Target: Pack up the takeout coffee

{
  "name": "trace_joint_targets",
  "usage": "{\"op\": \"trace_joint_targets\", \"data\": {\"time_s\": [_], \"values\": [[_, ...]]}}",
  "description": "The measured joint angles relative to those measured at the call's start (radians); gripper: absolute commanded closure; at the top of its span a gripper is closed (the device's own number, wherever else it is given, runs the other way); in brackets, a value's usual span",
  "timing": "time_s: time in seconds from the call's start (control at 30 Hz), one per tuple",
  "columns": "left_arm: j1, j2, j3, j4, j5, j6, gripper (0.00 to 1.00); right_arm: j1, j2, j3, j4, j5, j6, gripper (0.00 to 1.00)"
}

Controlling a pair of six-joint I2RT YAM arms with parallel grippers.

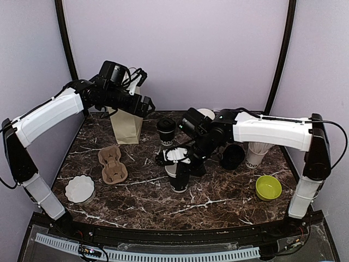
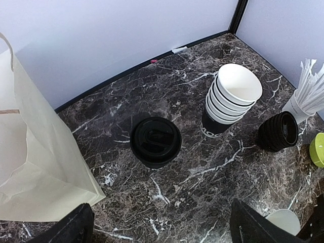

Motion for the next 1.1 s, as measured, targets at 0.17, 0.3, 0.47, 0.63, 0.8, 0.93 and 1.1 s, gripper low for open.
{"op": "trace_joint_targets", "data": {"time_s": [0.17, 0.3, 0.47, 0.63, 0.8, 0.93, 1.1], "values": [[0.0, 0.0, -0.02, 0.005, 0.0, 0.005, 0.04, 0.039, 0.025, -0.037, 0.032, 0.033, 0.001, 0.96], [0.0, 0.0, -0.027, 0.007, 0.002, 0.009, 0.05, 0.047, 0.04, -0.047, 0.04, 0.035, 0.002, 0.76], [0.0, 0.0, -0.027, 0.007, 0.008, 0.013, 0.05, 0.048, 0.04, -0.012, -0.016, 0.032, -0.019, 0.68], [0.0, 0.0, -0.027, 0.008, 0.026, 0.018, 0.06, 0.021, 0.031, 0.096, -0.131, 0.004, -0.053, 0.7], [0.0, 0.0, -0.033, 0.015, 0.059, 0.023, 0.12, -0.08, -0.02, 0.12, -0.19, 0.023, -0.068, 0.76], [0.0, 0.0, -0.045, 0.018, 0.091, 0.024, 0.14, -0.208, -0.037, 0.106, -0.192, 0.127, -0.06, 0.79], [0.0, 0.0, -0.047, 0.023, 0.118, 0.024, 0.14, -0.359, -0.037, 0.077, -0.182, 0.229, -0.067, 0.8]]}}
